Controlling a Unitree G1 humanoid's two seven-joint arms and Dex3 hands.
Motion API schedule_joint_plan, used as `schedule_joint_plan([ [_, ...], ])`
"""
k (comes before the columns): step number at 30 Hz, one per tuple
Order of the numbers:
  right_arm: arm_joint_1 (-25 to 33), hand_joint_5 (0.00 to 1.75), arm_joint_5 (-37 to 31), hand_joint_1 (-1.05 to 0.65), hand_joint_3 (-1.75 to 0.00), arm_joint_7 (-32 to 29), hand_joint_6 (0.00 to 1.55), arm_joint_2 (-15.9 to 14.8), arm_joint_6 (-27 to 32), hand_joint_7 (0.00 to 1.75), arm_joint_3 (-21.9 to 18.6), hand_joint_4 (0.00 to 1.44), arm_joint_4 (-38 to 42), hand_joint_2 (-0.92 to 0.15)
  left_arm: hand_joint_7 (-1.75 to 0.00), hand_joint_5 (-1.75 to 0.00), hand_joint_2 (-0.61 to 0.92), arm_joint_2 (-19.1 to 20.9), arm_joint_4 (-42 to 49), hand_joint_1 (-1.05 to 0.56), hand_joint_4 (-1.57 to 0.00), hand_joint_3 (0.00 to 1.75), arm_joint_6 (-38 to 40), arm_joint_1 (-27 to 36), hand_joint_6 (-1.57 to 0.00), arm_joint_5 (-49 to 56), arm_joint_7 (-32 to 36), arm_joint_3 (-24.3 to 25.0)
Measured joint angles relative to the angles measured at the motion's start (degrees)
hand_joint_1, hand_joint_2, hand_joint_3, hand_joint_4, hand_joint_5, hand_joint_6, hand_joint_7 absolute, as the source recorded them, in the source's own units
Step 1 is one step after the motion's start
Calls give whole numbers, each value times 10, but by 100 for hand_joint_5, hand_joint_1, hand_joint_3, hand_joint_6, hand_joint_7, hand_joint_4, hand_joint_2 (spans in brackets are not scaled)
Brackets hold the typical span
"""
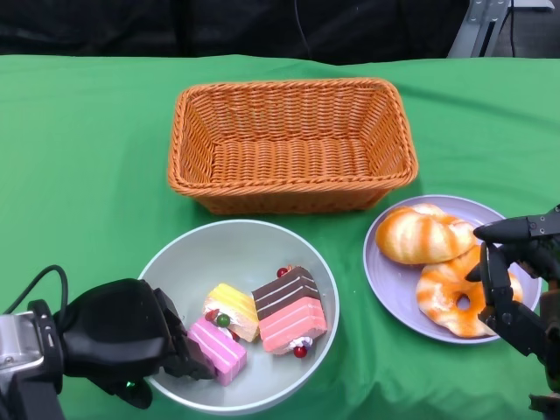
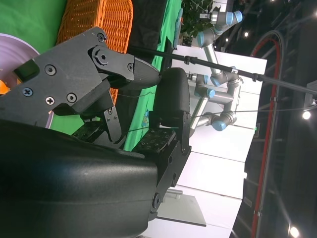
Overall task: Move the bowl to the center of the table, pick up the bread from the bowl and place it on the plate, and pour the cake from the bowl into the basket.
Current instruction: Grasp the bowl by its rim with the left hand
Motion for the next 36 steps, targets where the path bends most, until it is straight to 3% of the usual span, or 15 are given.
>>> schedule_joint_plan([
  [5, -1, 154, -1, -16, -92, 0, 74, 0, 0, 114, 0, 74, 0, -56, -4, -4, 87, -6, 13, -33, -95, 0, -8, 0, -90, -9, -2, 0],
  [8, -1, 153, -1, -16, -92, 0, 74, 0, 0, 113, 0, 74, 0, -56, -6, -6, 85, -12, 28, -30, -106, 0, -17, -1, -105, -8, 7, 0],
  [14, -1, 153, -1, -16, -92, 0, 75, 0, -2, 112, 0, 76, 0, -56, -8, -15, 77, -36, 69, -28, -137, 0, -34, -2, -128, 11, 114, -4],
  [15, -1, 153, -1, -16, -92, 0, 75, 0, -4, 112, 0, 75, 0, -56, -6, -31, 77, -41, 76, -28, -130, 0, -34, -2, -130, 17, 135, -6],
  [16, -1, 153, -1, -16, -92, 0, 74, 0, -5, 112, 0, 75, 0, -56, -4, -68, 77, -45, 82, -27, -112, 0, -34, -2, -132, 21, 153, -8],
  [19, -1, 156, -1, -17, -94, 2, 73, 0, -7, 115, 0, 73, 1, -55, -5, -111, 74, -59, 101, -23, -93, 0, -26, -1, -136, 37, 211, -17],
  [24, -1, 157, -1, -19, -95, 6, 72, -1, -7, 118, -2, 73, 1, -53, -11, -144, 75, -81, 134, -19, -76, 0, -10, -2, -136, 58, 306, -33],
  [25, -1, 157, -1, -19, -95, 6, 72, -1, -7, 119, -3, 74, 1, -53, -26, -150, 75, -84, 139, -17, -74, 0, -9, -2, -130, 60, 320, -38],
  [26, -1, 157, -1, -20, -95, 6, 72, -1, -8, 119, -3, 74, 2, -53, -75, -160, 76, -88, 143, -14, -71, 0, -8, -2, -106, 61, 334, -41],
  [28, -1, 157, -1, -19, -96, 7, 72, -1, -10, 119, -3, 75, 3, -53, -120, -168, 78, -95, 152, -10, -69, 1, -8, -3, -83, 62, 360, -45],
  [31, -1, 157, -1, -19, -97, 7, 72, -1, -13, 119, -3, 74, 3, -52, -139, -167, 81, -99, 164, -8, -71, 1, -15, -10, -74, 62, 384, -50],
  [36, -1, 156, -7, -20, -95, 0, 72, 0, -16, 118, -3, 74, 3, -52, -140, -165, 81, -97, 167, -9, -74, 1, -20, -20, -76, 62, 400, -53],
])
